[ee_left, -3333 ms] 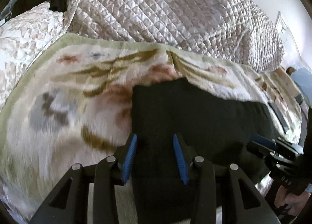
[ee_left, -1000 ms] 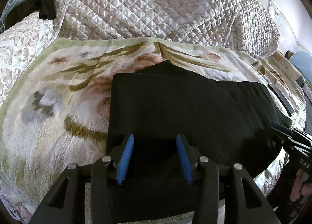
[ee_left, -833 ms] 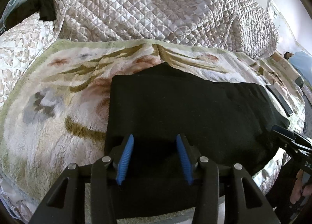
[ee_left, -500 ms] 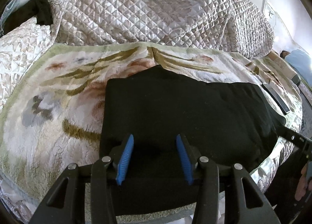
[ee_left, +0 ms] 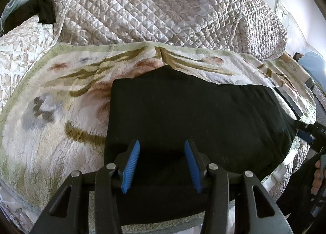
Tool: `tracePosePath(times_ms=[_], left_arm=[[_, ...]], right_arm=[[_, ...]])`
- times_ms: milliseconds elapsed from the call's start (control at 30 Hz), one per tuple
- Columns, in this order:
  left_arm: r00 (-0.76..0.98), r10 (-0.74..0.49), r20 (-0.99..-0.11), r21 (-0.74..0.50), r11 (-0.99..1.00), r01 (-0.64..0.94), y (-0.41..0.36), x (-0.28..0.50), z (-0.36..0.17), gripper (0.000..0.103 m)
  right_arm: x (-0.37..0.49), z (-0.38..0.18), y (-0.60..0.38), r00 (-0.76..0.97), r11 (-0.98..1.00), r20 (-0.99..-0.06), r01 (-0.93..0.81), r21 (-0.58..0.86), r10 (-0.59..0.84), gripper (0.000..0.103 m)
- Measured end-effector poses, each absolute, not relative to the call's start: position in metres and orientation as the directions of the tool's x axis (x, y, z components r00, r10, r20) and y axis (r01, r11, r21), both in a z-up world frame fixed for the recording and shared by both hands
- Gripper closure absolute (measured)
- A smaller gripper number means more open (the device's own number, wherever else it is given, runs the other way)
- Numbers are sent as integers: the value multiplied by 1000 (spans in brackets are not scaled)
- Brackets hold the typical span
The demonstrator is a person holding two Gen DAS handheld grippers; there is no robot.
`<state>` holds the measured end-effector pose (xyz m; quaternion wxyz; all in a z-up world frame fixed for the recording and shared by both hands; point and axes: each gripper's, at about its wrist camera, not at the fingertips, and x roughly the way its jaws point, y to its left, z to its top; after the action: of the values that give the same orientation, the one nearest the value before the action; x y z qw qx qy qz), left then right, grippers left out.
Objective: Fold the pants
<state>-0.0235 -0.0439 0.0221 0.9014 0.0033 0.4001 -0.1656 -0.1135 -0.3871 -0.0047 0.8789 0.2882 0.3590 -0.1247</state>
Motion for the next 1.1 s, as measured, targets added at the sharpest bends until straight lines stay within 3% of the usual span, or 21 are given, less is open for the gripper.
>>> tracePosePath(times_ms=[133,467,600,700,733,767,1100], left_arm=[[624,-298,-722,-127,944,303,-43,-23,22,54],[622,-297,-725,-126,944,304,-43,-22,23,54],[620,-295,-727,-125,945,302,-42,-21,21,54],[619,-297,-727,-128,944,303,-41,-21,22,54],[619,-297,-727,-128,945,302,-41,-20,21,54],[620,-296,-727,-128,945,301,-41,-20,21,54],[627,-290,-723,-137,950,281,-36,-19,25,54]], right_arm=[[-116,-20,-391,702,743,-712,459,487,33,44],[-94,-12,-392,743,761,-669,413,500,36,41],[-75,-21,-396,715,769,-698,427,477,36,42],[-73,-13,-393,728,780,-685,415,469,25,54],[-74,-10,-392,735,785,-678,409,466,19,68],[-75,-7,-392,742,790,-670,400,465,19,74],[-66,37,-366,793,845,-604,271,460,75,80]])
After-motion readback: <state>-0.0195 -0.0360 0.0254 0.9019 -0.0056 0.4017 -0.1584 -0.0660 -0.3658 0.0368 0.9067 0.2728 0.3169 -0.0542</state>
